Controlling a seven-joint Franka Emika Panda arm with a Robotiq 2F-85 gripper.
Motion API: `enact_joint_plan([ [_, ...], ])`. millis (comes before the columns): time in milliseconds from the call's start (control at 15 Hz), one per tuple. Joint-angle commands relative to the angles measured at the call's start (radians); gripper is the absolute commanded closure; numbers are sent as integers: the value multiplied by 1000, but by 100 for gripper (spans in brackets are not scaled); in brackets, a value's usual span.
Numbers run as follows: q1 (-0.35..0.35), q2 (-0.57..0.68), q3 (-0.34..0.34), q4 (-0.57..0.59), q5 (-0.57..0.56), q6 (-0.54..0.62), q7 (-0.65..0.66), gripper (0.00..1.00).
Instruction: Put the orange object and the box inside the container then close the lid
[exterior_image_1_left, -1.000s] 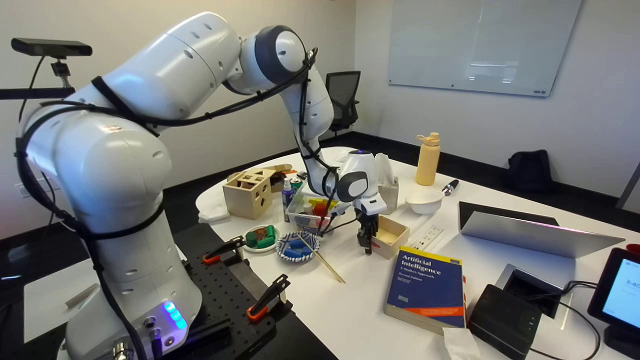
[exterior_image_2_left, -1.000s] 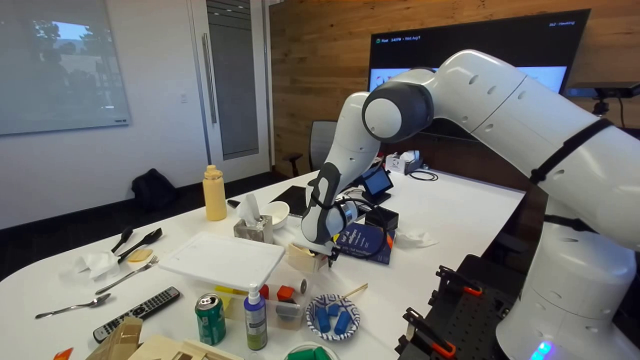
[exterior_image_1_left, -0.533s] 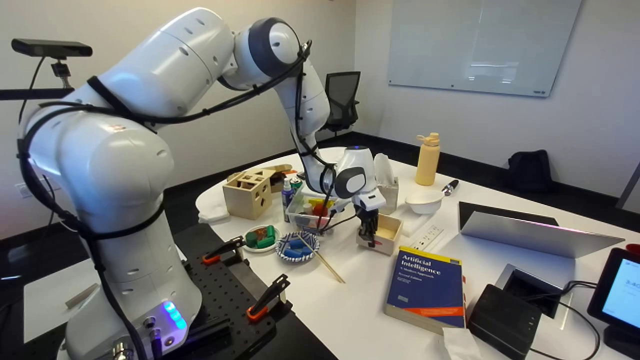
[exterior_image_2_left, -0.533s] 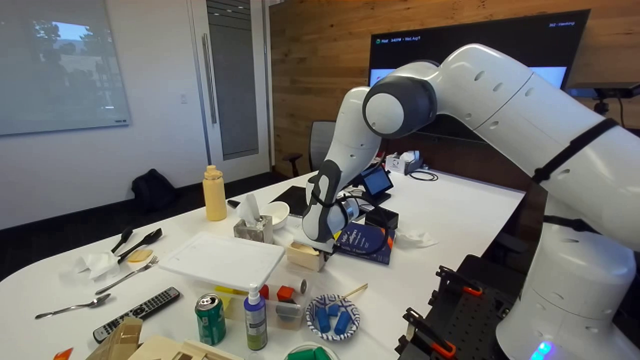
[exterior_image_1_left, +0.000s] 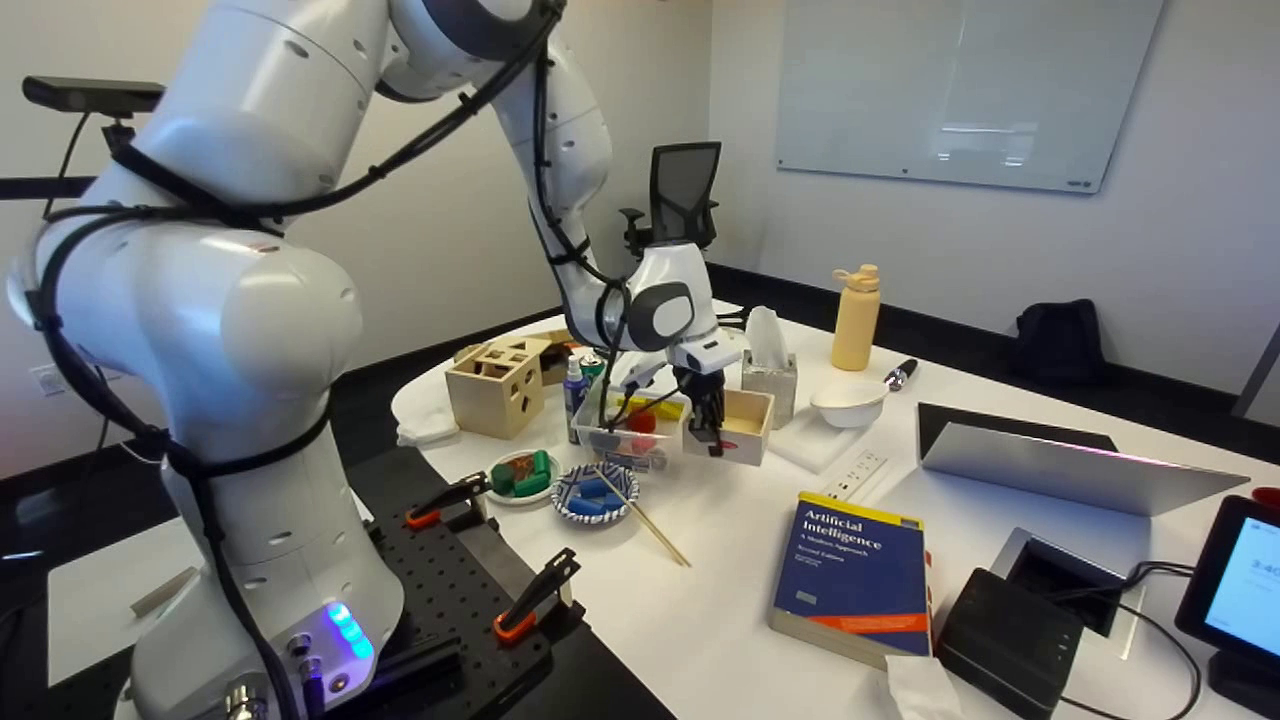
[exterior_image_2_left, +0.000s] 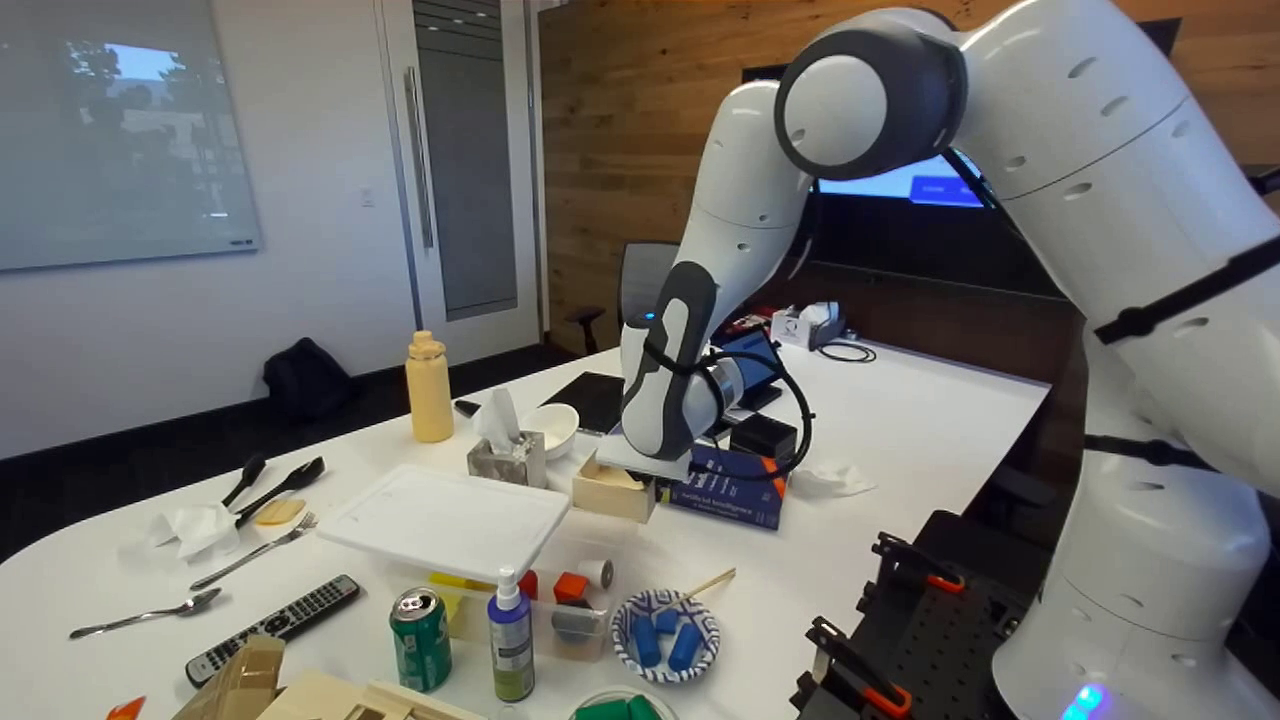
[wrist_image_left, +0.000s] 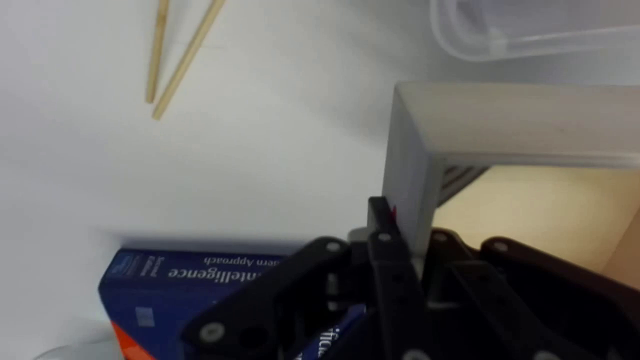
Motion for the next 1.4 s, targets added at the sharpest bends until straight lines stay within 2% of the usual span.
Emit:
enact_joint_plan([
  [0,164,-216,-128,-153,-116,-135,-4,98],
  [133,212,-302,-166,-142,-242,-320,14,98],
  [267,146,-367,-81,-103,-322,-489,-23,98],
  [333,196,-365,-106,-71,-262,-576,-98,98],
  [467,177,-363,-58,12,-237,-740,-178,98],
  [533,39,-366,91,63,-280,-820,-179,98],
  [667,-46,-299,203,162,-248,-943,-247,98],
  [800,-116,-233,289,251,-248,-1045,-287,98],
  [933,-155,-166,338,326,-253,-1123,-297,98],
  [1333,-179,23,367,511,-270,-1202,-295,98],
])
